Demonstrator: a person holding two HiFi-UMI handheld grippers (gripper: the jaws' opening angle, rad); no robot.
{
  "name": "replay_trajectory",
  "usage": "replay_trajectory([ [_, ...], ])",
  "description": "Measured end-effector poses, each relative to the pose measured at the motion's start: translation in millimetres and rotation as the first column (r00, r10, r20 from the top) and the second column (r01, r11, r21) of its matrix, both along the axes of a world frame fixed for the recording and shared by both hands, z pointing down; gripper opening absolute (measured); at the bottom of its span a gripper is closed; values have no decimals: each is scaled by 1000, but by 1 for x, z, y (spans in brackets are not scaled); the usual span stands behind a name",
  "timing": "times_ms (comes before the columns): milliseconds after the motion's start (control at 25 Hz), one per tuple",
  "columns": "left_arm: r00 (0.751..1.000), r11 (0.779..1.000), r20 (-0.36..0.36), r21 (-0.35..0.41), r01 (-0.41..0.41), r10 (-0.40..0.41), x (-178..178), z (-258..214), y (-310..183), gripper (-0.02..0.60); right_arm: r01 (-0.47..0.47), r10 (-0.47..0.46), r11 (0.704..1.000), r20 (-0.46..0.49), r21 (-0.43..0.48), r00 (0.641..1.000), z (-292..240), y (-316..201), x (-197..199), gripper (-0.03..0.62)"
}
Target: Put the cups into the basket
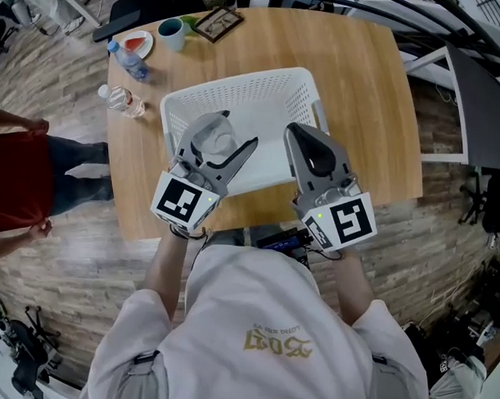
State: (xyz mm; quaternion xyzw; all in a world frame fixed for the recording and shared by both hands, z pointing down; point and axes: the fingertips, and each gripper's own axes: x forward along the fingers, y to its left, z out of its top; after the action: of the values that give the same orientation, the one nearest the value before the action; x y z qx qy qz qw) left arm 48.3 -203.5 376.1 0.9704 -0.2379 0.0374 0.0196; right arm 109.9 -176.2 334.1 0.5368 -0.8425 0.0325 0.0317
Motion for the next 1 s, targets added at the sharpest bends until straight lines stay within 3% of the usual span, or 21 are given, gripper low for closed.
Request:
replay_trajectory([
  [240, 1000, 999, 7, -22, 26, -26, 14, 14, -12, 270, 137, -137, 990, 2, -31, 991, 6, -8, -16, 12],
  [360, 998, 1000, 55, 5, 24, -24, 23, 18, -16, 270, 169, -168, 985, 29, -36, 985, 6, -8, -17, 14],
  [640, 994, 1000, 103, -8, 18, -17, 35, 38, -25, 270, 293, -294, 955, -4, -40, 956, -15, -14, -38, 109],
  [800, 991, 1000, 129, 3, 18, -19, 42, 42, -31, 270, 389, -398, 916, -110, -95, 911, -15, -11, -51, 120],
  [1000, 984, 1000, 178, 20, 8, -11, 47, 51, -37, 270, 449, -497, 866, -274, -221, 824, 8, -17, -57, 156],
])
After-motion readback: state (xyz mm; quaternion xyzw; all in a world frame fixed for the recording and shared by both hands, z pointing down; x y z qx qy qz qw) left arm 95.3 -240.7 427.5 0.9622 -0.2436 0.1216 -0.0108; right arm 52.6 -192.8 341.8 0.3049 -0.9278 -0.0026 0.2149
